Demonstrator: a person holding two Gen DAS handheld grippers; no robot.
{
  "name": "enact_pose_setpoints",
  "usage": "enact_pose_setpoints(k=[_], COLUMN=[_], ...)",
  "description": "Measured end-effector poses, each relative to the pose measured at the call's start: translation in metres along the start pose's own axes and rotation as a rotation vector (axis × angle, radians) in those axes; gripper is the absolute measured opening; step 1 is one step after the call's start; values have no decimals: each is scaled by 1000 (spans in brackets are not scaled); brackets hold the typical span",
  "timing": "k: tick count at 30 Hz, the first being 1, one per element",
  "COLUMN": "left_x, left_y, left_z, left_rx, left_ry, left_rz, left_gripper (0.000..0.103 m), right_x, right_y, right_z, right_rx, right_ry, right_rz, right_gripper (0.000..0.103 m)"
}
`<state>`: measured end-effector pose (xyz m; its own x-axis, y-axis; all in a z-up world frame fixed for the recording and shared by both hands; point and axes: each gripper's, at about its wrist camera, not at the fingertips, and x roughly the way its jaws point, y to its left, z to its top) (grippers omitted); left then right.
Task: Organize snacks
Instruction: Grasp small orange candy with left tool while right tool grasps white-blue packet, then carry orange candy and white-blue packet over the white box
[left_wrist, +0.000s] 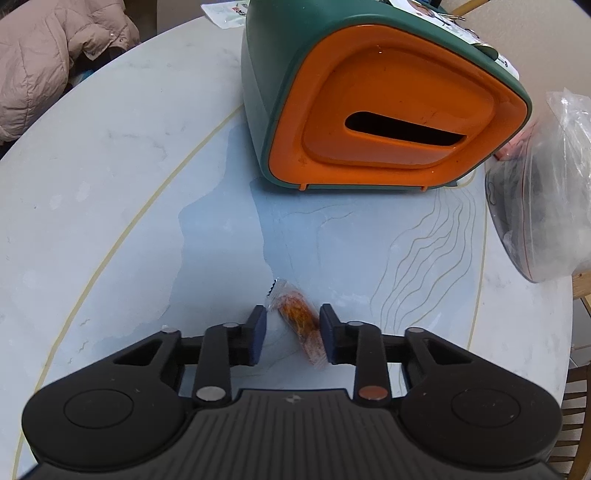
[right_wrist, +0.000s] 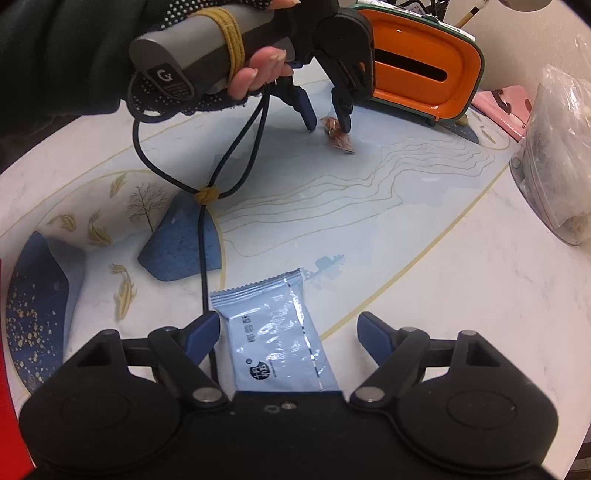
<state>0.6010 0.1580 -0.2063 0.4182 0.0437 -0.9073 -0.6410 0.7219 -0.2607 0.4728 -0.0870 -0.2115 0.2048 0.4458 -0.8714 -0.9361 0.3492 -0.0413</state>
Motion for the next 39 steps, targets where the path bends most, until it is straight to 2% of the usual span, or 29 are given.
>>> enact_pose_setpoints(k=[4, 6, 11, 14, 17, 22, 29, 39], left_x=[-2, -3, -7, -10, -14, -25, -58, -148], left_y=[-2, -1, 9, 16, 21, 30, 39, 46], left_z=[-1, -1, -2, -3, -5, -14, -33, -66], left_rx=[21, 23, 23, 22, 32, 42, 72, 138], left_ry=[0, 7, 15, 19, 21, 34, 35, 11], left_rz=[2, -4, -10, -7, -3, 9, -14, -74], left_gripper=[18, 12, 12, 12, 12, 12, 12, 12], right_x=[2, 4, 7, 11, 10, 6, -17, -87], right_y=[-3, -3, -4, -4, -1, 3, 10, 39], right_z=[-1, -1, 2, 3, 1, -4, -10, -8], right_rx=[1, -6, 12, 33, 35, 64, 134, 219], right_ry=[9, 22, 21, 29, 14, 15, -8, -73], right_rz=[10, 18, 31, 55, 57, 58, 57, 33], right_gripper=[78, 72, 64, 51, 48, 47, 47, 47])
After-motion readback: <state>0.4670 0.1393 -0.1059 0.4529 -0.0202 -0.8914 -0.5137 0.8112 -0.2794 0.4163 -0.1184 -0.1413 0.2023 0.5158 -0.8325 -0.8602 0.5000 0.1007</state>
